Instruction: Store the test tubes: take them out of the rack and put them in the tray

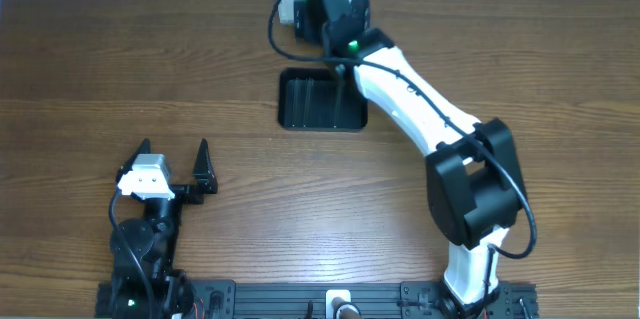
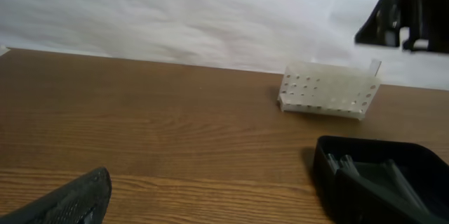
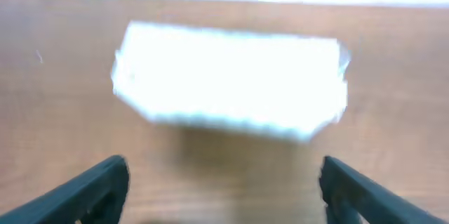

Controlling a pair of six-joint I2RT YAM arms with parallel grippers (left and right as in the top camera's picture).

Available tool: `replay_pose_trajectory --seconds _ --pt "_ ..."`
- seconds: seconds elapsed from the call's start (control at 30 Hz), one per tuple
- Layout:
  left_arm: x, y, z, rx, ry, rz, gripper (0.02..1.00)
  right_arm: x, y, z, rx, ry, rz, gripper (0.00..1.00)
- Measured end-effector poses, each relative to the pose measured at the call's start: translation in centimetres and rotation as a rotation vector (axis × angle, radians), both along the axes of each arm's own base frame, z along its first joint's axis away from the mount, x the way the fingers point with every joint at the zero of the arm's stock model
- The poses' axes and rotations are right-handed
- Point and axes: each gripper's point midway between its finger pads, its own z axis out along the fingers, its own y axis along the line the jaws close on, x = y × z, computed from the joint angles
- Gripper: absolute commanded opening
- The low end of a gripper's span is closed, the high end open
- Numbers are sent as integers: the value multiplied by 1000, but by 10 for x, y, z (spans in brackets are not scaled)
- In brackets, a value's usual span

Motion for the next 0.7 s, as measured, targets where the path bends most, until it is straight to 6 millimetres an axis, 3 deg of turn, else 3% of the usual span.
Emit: replay_pose_trajectory --seconds 0.17,0.33,0.5,0.7 --pt "0 0 0 0 0 0 1000 27 -35 9 -26 -78 -49 897" --pt "0 0 0 0 0 0 1000 46 -61 -10 -48 -87 -97 884" --pt "0 0 0 0 0 0 1000 51 -59 -35 -74 -64 -85 820" --pt "0 0 0 0 0 0 1000 52 -56 -40 -78 -61 -76 687"
